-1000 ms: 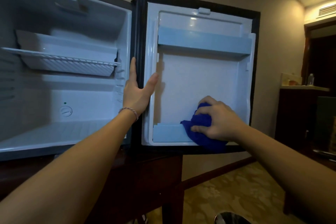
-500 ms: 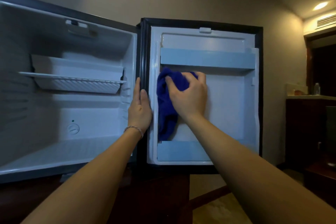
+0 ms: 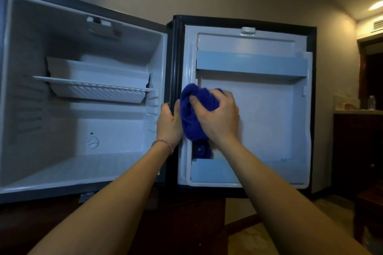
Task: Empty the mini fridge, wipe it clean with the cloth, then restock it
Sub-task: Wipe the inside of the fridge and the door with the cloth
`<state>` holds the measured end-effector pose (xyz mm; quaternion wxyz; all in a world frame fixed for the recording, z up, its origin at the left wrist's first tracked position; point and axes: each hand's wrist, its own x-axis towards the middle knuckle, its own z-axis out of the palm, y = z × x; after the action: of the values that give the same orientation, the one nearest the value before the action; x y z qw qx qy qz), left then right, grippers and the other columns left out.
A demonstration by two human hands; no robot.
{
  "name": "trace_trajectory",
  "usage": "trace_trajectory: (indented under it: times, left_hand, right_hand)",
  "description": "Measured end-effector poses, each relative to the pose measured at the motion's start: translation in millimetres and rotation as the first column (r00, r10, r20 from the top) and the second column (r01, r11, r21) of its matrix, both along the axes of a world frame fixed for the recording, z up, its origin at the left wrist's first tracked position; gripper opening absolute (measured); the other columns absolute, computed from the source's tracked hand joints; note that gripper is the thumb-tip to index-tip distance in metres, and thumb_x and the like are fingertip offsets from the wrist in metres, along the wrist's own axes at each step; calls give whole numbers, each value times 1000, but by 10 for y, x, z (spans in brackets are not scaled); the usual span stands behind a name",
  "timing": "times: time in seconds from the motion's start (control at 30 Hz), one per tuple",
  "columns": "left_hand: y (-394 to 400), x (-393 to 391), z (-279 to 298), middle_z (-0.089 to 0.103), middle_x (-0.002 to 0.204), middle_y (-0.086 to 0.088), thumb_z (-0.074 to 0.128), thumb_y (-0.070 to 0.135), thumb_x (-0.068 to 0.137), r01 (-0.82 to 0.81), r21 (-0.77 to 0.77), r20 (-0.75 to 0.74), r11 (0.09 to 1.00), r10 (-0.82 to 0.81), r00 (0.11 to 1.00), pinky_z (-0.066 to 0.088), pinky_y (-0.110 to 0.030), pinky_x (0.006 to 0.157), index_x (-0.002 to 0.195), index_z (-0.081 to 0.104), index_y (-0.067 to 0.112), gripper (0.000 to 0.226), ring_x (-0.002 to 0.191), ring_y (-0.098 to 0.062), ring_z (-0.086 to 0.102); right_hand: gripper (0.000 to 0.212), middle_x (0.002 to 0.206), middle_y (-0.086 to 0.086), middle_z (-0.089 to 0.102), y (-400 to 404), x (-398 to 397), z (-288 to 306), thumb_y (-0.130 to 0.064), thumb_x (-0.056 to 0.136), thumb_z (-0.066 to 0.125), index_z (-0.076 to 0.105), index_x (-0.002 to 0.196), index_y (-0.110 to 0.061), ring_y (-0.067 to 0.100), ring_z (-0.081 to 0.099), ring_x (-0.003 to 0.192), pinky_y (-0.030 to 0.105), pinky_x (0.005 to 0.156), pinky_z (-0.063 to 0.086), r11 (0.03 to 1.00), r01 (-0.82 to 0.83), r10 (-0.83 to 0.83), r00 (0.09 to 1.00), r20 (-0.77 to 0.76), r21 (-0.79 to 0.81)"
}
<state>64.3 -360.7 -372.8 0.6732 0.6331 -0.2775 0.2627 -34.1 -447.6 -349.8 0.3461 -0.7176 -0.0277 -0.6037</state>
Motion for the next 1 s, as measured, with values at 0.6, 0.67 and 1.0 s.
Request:
trace_trajectory:
  times: [0.6,0.67,1.0]
  left_hand:
    - [65,-45,24,61,110,-9,34,53,103,61,15,-8,998,-60,998,46,-32,72,134,41,8,55,90,-18,57]
    - [62,-52,18,61,117,-14,34,55,101,83,4,-25,997,-83,996,50,-38,83,136,40,8,59,97,-22,58]
    - [59,-51,-10,66,98,-9,35,58,100,52,-21,-30,998,-52,998,51,-36,74,113,51,12,51,86,-21,62]
  right_hand:
    - [109,150,-5,12,94,-319,-763,-96,58,53,19,149,-45,21,19,139,40,112,29,922,197,-289,922,-257,-333]
    - [102,150,-2,19,125,-259,-762,-87,66,59,22,150,-43,20,26,136,33,104,34,941,199,-256,949,-186,-275]
    - [43,129,4,46,94,-32,-348,-49,85,71,66,118,-22,14,48,105,23,86,40,960,209,-189,974,122,-184]
